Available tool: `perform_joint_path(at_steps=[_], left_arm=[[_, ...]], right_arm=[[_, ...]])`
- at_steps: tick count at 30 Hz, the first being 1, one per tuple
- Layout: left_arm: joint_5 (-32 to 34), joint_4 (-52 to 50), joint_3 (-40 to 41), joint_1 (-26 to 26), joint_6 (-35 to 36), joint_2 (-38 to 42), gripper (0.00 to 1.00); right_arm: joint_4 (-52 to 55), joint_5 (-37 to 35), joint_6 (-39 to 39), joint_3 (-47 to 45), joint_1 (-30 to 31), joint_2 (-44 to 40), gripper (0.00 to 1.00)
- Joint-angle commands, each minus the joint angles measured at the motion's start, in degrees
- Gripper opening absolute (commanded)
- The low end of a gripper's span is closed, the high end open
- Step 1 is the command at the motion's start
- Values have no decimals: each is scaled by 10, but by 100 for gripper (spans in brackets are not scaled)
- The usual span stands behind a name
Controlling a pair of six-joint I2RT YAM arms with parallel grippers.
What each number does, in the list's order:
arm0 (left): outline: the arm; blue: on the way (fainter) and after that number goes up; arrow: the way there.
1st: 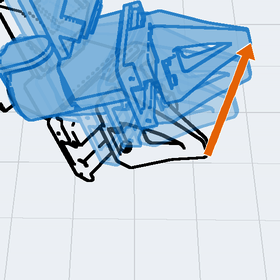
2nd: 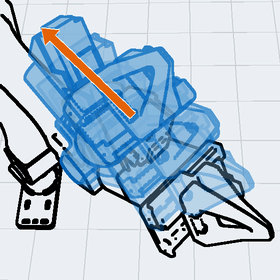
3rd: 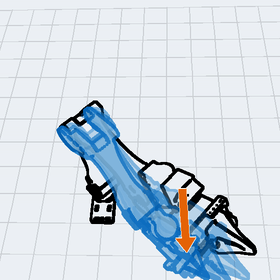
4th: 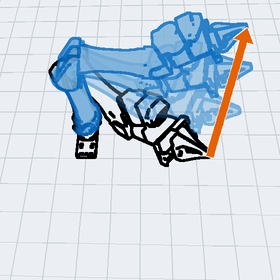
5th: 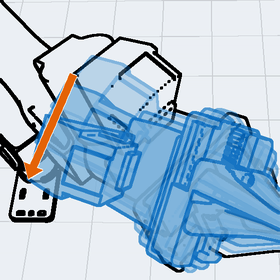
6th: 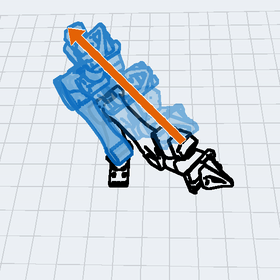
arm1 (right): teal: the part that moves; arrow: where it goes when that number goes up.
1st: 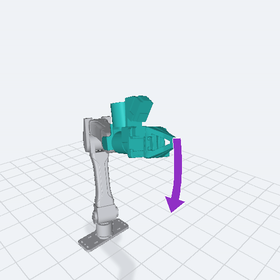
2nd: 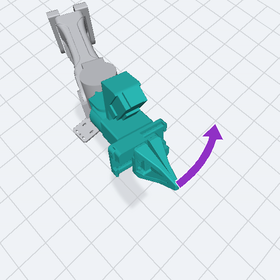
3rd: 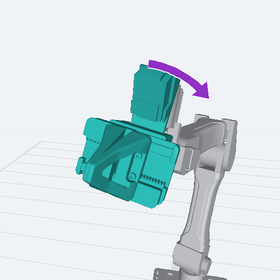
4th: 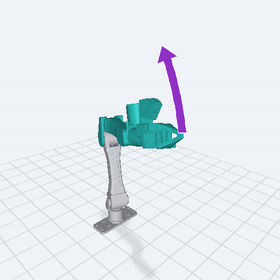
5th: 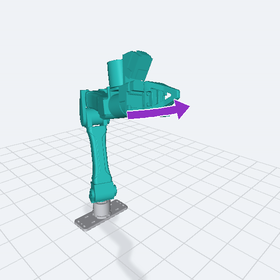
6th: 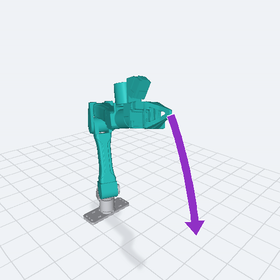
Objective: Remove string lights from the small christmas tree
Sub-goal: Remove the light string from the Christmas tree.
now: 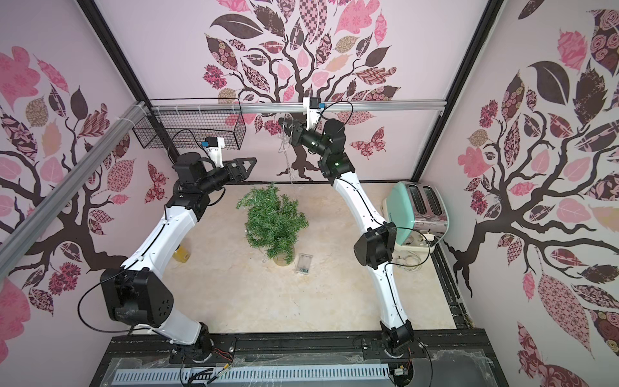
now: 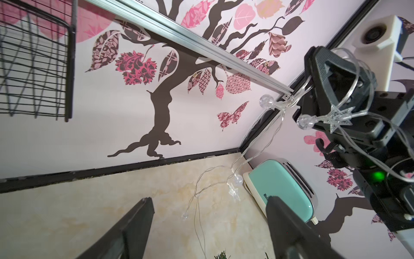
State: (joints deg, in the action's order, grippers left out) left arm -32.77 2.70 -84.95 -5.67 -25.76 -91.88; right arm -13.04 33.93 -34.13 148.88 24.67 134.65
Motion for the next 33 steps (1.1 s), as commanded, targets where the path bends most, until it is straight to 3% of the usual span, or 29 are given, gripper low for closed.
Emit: perform_joint_path(at_steps=[1, 7, 16, 21, 33], left_arm=[[-42, 86, 4, -8, 0, -14, 84], [-42, 86, 7, -46, 44, -43, 85], [-32, 97, -14, -61, 26, -88, 83], [-19, 89, -43, -62, 17, -117, 78], [35, 87, -63, -56, 11, -136, 79]], right_arm=[[-48, 10, -38, 27, 10, 8, 0], [-63, 21, -48, 29, 21, 14, 0], [-67, 56, -59, 27, 27, 8, 0], [-96, 76, -67, -12, 33, -15, 0], [-214, 128, -149, -98, 35, -74, 0]])
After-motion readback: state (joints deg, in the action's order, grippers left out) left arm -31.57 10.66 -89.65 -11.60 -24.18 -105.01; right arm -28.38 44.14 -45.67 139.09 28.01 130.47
